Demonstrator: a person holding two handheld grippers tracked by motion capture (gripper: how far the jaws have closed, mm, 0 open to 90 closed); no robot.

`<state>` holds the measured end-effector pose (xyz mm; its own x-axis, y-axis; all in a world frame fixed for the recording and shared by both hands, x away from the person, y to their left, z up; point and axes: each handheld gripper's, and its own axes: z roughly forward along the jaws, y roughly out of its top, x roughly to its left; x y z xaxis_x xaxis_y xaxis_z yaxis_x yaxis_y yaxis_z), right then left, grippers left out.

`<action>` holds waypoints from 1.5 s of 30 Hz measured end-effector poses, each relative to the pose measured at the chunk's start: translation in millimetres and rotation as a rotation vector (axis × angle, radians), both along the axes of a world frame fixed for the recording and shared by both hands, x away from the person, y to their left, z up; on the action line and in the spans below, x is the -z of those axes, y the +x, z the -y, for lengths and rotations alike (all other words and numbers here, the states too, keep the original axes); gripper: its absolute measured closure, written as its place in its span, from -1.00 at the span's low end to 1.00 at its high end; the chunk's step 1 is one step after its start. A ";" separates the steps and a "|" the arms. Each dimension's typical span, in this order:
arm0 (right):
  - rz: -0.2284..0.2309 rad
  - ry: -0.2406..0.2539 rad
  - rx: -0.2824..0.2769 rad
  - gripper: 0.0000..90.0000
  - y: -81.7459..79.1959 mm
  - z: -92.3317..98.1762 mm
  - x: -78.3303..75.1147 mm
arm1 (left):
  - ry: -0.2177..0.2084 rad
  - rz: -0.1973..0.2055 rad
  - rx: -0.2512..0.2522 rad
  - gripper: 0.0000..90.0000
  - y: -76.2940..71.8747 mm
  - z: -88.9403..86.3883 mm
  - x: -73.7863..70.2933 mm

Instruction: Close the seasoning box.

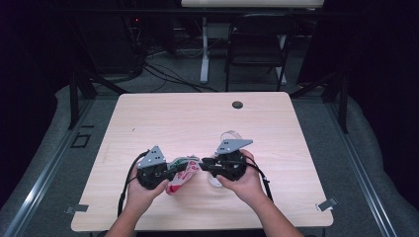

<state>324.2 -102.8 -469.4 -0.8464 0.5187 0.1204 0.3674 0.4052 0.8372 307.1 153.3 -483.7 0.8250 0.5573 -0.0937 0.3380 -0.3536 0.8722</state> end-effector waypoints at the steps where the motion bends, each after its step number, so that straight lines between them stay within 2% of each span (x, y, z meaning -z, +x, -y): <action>1: 0.000 -0.004 -0.004 0.71 0.6 -2.1 0.3 | -0.003 0.001 -0.002 0.97 -0.2 -0.1 0.2; 4: -0.003 -0.019 -0.011 0.74 3.1 -7.0 1.7 | -0.005 0.001 -0.007 0.96 -1.2 -1.0 0.5; 11: -0.011 -0.042 -0.025 0.98 6.6 -12.6 5.4 | 0.002 0.002 -0.013 0.91 -4.7 -1.3 4.2; 16: 0.000 -0.037 -0.022 1.00 6.2 -13.1 5.8 | 0.033 0.005 -0.036 0.78 -10.8 -1.0 12.1; 21: 0.003 -0.015 -0.028 1.00 5.8 -13.4 6.6 | 0.050 0.014 -0.101 0.45 -16.4 -3.0 22.6; 23: 0.005 -0.008 -0.030 1.00 5.6 -13.5 7.1 | 0.041 -0.007 -0.120 0.33 -18.0 -4.9 28.4; 25: 0.005 0.003 -0.036 1.00 6.2 -13.9 7.4 | 0.055 -0.016 -0.147 0.16 -19.4 -5.2 35.7; 27: 0.000 0.006 -0.047 1.00 7.5 -14.3 7.1 | 0.079 0.008 -0.177 0.04 -20.1 -5.2 44.1; 32: 0.002 0.010 -0.061 1.00 8.3 -14.0 6.8 | 0.082 -0.007 -0.208 -0.09 -19.8 -5.7 60.2; 34: -0.006 0.013 -0.063 1.00 8.7 -12.8 7.2 | 0.105 -0.005 -0.215 -0.16 -19.5 -4.3 68.7; 37: -0.008 0.021 -0.064 1.00 9.5 -12.2 7.8 | 0.103 -0.029 -0.246 -0.22 -16.2 -4.9 77.0; 40: -0.008 0.025 -0.067 1.00 9.5 -12.4 8.0 | 0.073 -0.049 -0.253 -0.30 -12.9 -7.3 81.8; 45: -0.004 0.024 -0.067 1.00 9.1 -11.6 8.3 | 0.054 -0.077 -0.263 -0.40 -8.1 -8.3 89.0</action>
<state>333.2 -91.2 -477.8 -0.8789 0.4573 0.1355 0.3430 0.4085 0.8458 298.9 161.6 -572.7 0.6429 0.7573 -0.1149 0.4887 -0.2901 0.8228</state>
